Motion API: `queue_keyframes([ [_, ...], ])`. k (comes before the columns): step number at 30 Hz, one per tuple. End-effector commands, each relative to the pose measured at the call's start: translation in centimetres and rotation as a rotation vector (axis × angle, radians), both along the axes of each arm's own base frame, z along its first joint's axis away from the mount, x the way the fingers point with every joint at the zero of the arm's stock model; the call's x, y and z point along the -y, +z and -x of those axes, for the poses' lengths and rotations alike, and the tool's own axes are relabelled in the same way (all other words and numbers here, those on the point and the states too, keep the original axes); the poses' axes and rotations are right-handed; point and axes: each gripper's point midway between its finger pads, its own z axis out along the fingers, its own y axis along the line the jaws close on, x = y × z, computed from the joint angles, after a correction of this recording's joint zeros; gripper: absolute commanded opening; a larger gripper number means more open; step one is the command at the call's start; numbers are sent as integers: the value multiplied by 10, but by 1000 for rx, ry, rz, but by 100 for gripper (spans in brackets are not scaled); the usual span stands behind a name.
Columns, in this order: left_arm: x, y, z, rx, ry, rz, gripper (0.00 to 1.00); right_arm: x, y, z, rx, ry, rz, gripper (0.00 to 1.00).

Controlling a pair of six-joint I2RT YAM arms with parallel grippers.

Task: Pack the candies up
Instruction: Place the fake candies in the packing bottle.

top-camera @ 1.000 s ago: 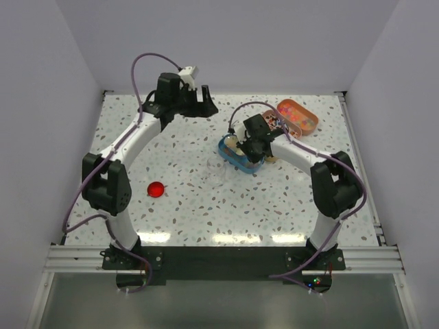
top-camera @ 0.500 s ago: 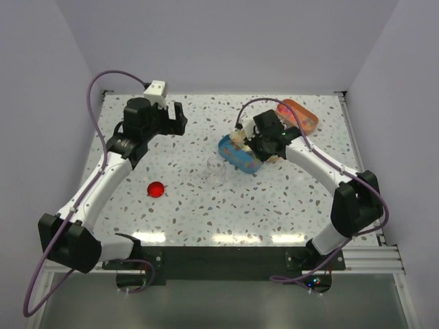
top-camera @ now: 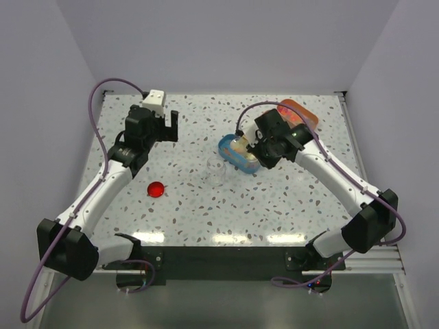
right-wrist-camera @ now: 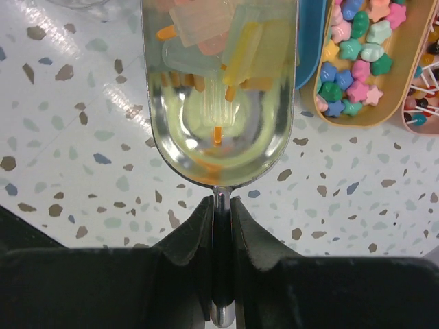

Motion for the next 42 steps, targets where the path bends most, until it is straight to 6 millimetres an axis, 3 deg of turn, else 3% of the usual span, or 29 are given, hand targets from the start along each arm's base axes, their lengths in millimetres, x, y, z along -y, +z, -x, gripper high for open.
queue_keyframes([
  [1, -17, 27, -2, 114, 73, -52, 100, -4, 31, 17, 14, 77, -8, 0],
  [11, -37, 25, -2, 142, 168, -106, 100, -35, 26, 30, -59, 201, 83, 0],
  [19, -38, 24, -1, 144, 176, -122, 100, -43, 20, 31, -79, 231, 185, 0],
  [30, -37, 22, -1, 143, 171, -156, 100, -40, 17, 34, -57, 240, 359, 0],
  [42, -36, 20, -2, 139, 169, -163, 100, -36, 27, 32, 7, 235, 453, 0],
])
